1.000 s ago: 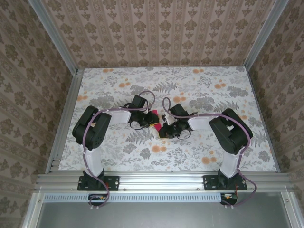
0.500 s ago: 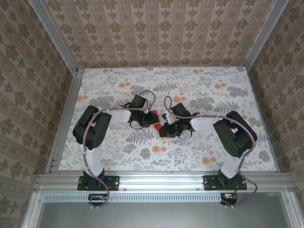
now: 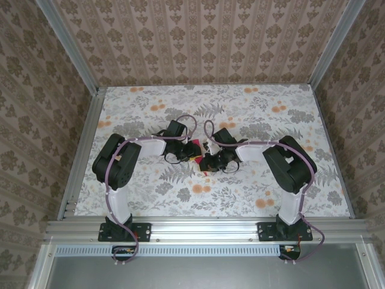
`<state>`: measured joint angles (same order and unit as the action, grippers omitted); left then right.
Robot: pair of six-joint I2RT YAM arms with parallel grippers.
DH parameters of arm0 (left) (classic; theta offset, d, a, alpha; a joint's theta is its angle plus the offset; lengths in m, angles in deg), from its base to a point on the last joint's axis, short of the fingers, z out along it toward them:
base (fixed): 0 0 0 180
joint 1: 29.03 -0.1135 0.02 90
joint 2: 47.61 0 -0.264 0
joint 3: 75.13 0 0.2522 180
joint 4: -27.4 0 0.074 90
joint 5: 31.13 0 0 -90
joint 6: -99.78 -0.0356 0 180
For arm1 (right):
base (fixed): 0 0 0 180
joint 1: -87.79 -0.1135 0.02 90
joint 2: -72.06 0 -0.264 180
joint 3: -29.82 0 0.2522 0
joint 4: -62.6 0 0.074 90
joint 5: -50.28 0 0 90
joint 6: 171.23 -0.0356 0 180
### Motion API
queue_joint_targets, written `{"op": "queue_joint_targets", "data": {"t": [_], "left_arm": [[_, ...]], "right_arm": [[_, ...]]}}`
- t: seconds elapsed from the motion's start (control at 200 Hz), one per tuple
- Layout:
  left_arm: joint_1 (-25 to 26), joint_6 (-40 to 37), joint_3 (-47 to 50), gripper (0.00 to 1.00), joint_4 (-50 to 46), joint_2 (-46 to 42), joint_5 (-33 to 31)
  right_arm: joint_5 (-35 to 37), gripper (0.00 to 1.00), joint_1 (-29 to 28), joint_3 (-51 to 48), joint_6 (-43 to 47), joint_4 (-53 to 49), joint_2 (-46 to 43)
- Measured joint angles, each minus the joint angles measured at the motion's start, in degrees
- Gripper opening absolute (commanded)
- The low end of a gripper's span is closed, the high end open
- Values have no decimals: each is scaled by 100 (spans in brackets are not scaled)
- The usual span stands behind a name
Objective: Fold a paper plane with a square sheet of paper (pick it up from the middle)
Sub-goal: Fold the wing for the fifth time at the center of the table.
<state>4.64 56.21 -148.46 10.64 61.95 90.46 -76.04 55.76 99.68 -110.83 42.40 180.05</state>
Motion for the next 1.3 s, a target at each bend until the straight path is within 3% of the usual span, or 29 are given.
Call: {"op": "queue_joint_targets", "data": {"t": [0.37, 0.7, 1.3], "left_arm": [[-46, -369, -223, 32, -127, -31, 122], [-669, -614, 352, 38, 791, -702, 407], [-868, -1633, 396, 38, 1226, -210, 1097]], "right_arm": [[-74, 13, 90, -175, -37, 262, 50], [-323, 12, 201, -297, -195, 505, 76], [-466, 12, 258, -286, -229, 511, 129]]}}
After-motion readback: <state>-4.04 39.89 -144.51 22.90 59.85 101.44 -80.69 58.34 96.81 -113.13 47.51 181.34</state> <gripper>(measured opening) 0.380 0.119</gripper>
